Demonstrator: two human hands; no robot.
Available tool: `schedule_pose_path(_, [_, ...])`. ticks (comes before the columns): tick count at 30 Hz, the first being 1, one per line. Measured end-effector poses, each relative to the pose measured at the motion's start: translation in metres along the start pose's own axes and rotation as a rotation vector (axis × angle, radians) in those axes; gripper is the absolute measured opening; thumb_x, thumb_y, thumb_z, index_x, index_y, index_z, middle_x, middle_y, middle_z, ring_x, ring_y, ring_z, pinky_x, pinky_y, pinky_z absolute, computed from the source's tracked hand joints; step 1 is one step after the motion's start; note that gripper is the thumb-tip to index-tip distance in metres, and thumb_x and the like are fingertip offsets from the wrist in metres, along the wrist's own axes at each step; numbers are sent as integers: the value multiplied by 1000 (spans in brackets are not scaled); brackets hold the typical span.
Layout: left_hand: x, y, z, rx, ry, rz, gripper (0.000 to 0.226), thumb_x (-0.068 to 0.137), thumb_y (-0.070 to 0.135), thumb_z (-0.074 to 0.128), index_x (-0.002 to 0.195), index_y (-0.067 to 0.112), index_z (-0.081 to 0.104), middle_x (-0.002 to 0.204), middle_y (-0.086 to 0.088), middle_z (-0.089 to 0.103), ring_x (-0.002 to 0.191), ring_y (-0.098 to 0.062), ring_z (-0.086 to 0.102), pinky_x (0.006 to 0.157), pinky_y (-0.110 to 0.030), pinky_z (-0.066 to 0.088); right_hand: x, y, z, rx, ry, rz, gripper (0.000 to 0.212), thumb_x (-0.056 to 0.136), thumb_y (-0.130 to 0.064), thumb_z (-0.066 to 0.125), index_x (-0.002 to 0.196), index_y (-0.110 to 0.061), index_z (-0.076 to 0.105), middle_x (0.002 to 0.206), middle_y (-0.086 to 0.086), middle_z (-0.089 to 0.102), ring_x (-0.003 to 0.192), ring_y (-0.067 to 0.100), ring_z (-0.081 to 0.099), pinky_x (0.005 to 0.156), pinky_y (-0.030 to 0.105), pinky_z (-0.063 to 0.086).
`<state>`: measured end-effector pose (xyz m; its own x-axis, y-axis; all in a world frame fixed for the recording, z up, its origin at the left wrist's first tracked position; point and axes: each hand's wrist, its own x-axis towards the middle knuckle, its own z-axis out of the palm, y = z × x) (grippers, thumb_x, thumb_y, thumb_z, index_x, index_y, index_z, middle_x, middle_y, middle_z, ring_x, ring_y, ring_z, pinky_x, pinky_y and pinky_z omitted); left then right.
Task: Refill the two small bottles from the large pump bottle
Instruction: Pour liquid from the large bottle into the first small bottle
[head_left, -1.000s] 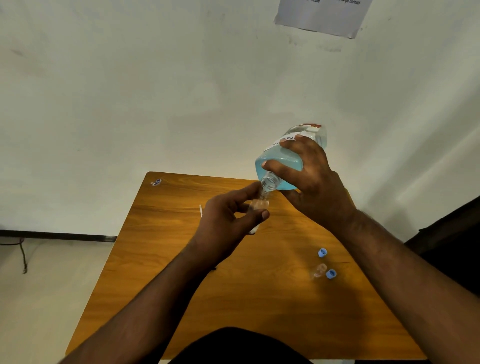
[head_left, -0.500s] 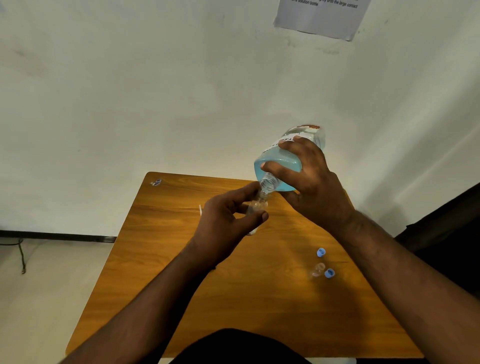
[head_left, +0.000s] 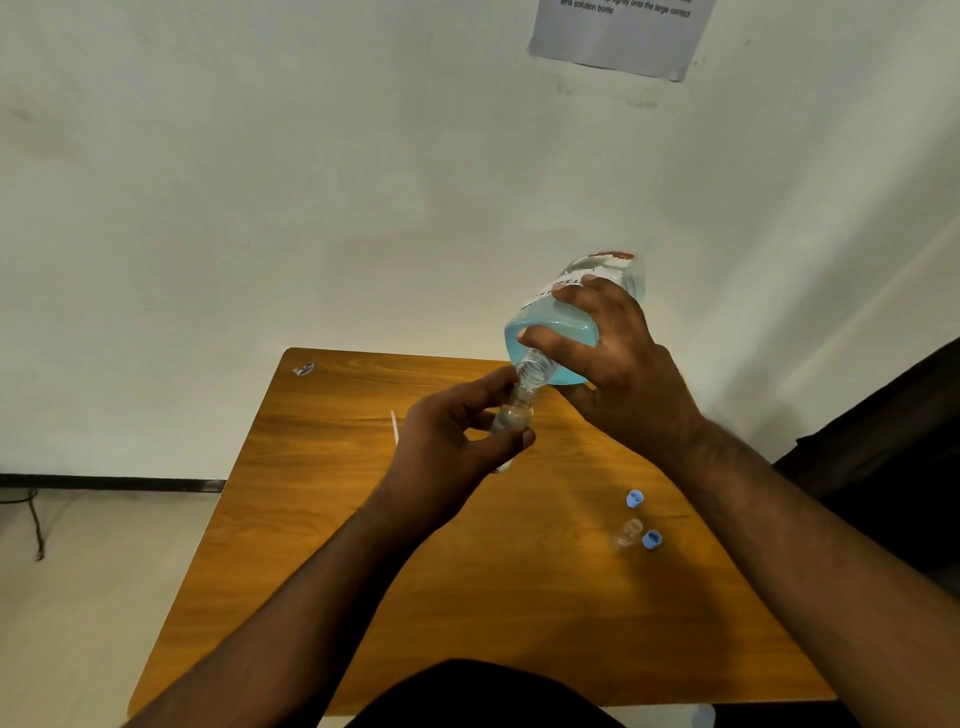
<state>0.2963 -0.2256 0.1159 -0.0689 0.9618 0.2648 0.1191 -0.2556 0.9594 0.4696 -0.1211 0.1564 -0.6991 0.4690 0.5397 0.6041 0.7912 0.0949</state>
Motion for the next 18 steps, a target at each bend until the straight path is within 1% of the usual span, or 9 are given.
schedule_pose_path(4, [1,-2,4,-7,-3,2,56,81,8,76,133,18,58,120,12,69,103,-4,67,72,-25,60,-3,2,-1,8,15,-2,54,75,-14,80,123,-23,58,131,21,52,128,40,41,68,49,59])
schedule_pose_path(8, [1,-3,9,-13,-5,7,56,82,8,76,134,16,58,121,8,69,103,-7,68,73,-30,61,-6,6,-3,-2,9,2,53,74,-11,80,123,-21,60,130,22,53,127,41,42,70,50,59])
schedule_pose_path(11, [1,-4,12,-11,0,-3,56,82,9,76,134,19,58,119,10,70,103,-8,68,73,-31,61,-8,6,-4,1,7,13,53,74,-11,80,122,-20,61,130,22,53,127,41,42,69,51,59])
schedule_pose_path(14, [0,-4,15,-16,9,-17,56,82,11,76,133,23,58,117,14,70,102,-7,68,71,-32,62,-10,6,-5,-2,4,7,52,73,-10,81,121,-20,61,129,22,53,126,42,43,67,51,59])
schedule_pose_path(18, [0,-5,15,-16,13,-22,56,82,11,76,133,24,58,116,17,69,103,-5,67,71,-28,61,-10,7,-6,-1,-1,2,54,71,-7,82,121,-19,62,128,24,54,125,44,44,67,51,59])
